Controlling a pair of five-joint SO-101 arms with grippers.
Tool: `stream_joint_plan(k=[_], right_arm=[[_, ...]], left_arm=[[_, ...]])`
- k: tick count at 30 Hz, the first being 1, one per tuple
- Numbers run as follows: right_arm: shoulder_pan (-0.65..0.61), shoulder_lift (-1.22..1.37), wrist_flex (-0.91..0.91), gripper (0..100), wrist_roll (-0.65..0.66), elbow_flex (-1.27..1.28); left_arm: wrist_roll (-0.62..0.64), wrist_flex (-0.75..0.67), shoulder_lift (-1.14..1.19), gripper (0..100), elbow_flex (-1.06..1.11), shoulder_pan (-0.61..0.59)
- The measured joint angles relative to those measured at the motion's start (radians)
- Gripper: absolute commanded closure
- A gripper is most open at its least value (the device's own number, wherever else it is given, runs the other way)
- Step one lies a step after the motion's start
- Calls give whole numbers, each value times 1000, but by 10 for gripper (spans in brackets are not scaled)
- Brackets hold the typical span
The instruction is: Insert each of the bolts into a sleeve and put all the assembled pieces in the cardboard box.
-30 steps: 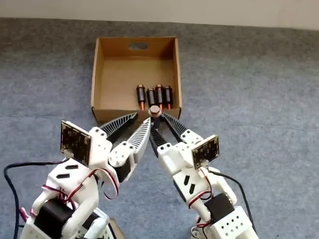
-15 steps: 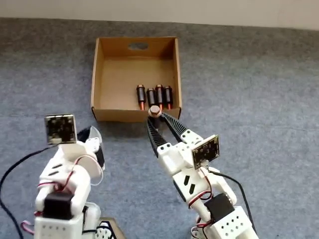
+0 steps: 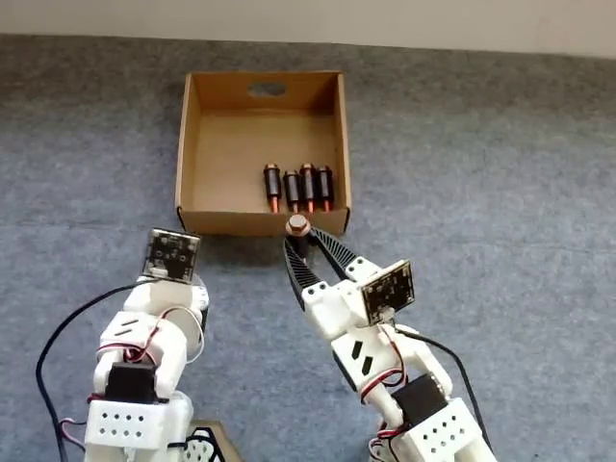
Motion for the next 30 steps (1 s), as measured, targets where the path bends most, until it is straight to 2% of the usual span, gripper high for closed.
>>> stream_joint_plan(k=[5, 11, 16, 21, 30], right_arm=[[32, 2, 8, 993, 0, -69], [51, 2, 203, 993, 0, -347], [51, 46, 238, 993, 0, -569], [51, 267, 239, 993, 0, -697], [54, 839, 241, 993, 0, -898]], left_arm=[[-20, 0, 0, 992, 11, 0], [-26, 0, 0, 992, 29, 0], [-26, 0, 0, 992, 29, 0], [-26, 0, 0, 992, 29, 0], [-26, 0, 0, 992, 29, 0]])
